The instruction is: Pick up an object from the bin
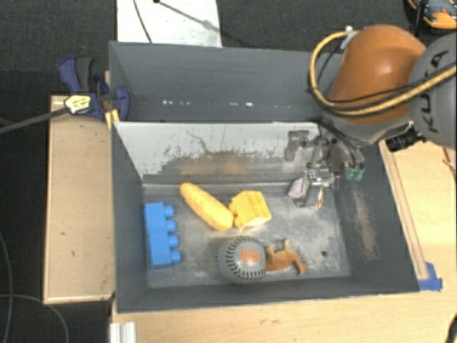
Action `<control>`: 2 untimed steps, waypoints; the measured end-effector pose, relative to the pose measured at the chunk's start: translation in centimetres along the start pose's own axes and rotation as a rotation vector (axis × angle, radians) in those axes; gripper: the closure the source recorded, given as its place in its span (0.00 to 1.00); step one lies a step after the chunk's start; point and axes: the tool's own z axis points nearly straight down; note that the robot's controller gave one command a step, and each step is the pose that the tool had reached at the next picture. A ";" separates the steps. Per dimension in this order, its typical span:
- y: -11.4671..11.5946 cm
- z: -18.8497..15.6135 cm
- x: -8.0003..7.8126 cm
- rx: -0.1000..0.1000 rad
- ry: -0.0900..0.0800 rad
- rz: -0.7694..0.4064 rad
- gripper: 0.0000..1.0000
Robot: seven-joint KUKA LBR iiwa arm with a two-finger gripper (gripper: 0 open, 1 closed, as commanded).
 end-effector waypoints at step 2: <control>-1.6 4.1 0.8 0.000 -0.013 -0.049 0.00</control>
Offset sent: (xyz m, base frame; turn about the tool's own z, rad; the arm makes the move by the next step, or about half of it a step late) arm -0.0158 -0.0254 -0.0661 -0.0723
